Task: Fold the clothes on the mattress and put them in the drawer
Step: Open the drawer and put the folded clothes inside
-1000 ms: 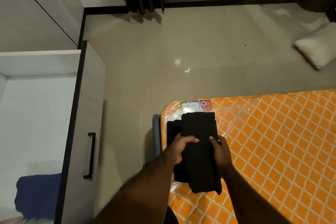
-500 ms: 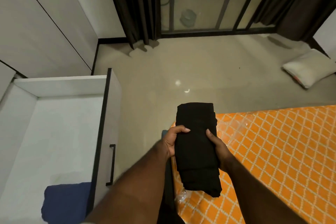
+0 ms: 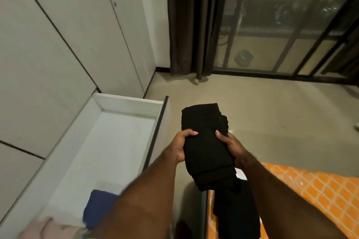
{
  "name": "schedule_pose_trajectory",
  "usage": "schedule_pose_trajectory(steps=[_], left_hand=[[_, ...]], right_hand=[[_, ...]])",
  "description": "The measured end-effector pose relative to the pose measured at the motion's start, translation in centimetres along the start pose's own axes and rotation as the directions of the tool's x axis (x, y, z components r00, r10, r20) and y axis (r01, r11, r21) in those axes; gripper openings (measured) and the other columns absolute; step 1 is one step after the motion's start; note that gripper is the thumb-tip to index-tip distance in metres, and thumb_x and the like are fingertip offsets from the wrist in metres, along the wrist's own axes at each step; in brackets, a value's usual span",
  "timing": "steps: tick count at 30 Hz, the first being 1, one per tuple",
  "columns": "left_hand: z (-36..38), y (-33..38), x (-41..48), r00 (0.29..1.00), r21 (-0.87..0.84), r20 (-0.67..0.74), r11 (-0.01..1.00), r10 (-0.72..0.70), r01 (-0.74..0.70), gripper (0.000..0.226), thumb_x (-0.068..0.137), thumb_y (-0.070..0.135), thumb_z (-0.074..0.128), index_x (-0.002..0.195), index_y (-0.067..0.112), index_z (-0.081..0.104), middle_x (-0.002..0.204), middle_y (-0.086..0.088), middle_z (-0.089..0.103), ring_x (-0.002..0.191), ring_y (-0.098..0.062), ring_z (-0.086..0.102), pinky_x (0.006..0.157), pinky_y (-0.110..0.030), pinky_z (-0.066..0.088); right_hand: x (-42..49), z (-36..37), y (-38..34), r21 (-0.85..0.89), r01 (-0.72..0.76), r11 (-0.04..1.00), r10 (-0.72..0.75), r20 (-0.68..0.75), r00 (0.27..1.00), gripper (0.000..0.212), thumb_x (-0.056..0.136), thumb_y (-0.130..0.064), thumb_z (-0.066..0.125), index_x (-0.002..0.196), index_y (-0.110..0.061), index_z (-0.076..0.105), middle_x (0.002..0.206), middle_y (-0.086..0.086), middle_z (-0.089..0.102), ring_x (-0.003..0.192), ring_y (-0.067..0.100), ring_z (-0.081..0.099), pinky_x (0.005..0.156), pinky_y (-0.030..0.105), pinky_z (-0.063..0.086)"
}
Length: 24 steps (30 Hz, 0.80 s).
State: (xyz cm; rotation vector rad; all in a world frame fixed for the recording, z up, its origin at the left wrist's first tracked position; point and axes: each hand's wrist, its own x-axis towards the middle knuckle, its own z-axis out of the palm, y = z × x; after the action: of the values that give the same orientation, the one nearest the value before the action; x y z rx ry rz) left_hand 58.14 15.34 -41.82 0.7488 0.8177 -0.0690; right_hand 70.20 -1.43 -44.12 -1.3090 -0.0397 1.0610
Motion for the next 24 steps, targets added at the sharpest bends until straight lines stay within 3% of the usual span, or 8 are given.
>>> schedule_pose_trajectory(steps=[5,10,16,24], left_hand=[[-3.2,2.7,-1.0,0.985,-0.055,-0.084,0.986,0.150,-0.155,0.049,0.077,0.023,0.085,0.121,0.006,0.072,0.116,-0.019,0.073,0.110,-0.036,0.070,0.102,-0.050,0.052],[-8.4,4.0,-2.3,0.926,-0.049,-0.272,0.957,0.263,-0.287,0.062,0.074,0.032,0.089,0.124,0.005,0.066,0.112,-0.012,0.076,0.107,-0.032,0.071,0.098,-0.049,0.055],[-16.0,4.9,-5.7,0.875,-0.165,-0.393,0.914,0.283,-0.370,0.052,0.081,0.031,0.085,0.122,0.006,0.066,0.111,-0.011,0.076,0.107,-0.031,0.071,0.086,-0.043,0.059],[-26.3,3.6,-10.0,0.819,-0.259,-0.508,0.859,0.268,-0.442,0.050,0.082,0.032,0.084,0.121,0.005,0.068,0.114,-0.010,0.075,0.110,-0.029,0.070,0.103,-0.045,0.053]], right_hand=[[2.8,5.2,-1.1,-0.039,0.013,0.999,-0.009,0.087,0.996,0.045,0.098,-0.033,0.064,0.136,-0.010,0.060,0.129,0.018,0.069,0.118,0.037,0.067,0.105,0.052,0.051],[4.9,10.7,-1.7,-0.155,0.020,0.988,0.004,0.150,0.989,0.042,0.095,-0.034,0.069,0.131,-0.014,0.061,0.124,0.012,0.072,0.113,0.032,0.070,0.101,0.052,0.054],[6.8,19.5,-0.4,-0.279,0.011,0.960,0.069,0.277,0.958,0.032,0.098,-0.028,0.067,0.126,-0.014,0.062,0.119,0.008,0.075,0.108,0.028,0.073,0.090,0.043,0.058],[8.4,30.0,3.4,-0.474,0.001,0.881,0.192,0.359,0.913,0.030,0.094,-0.032,0.072,0.120,-0.020,0.062,0.119,0.006,0.073,0.108,0.027,0.071,0.088,0.040,0.059]])
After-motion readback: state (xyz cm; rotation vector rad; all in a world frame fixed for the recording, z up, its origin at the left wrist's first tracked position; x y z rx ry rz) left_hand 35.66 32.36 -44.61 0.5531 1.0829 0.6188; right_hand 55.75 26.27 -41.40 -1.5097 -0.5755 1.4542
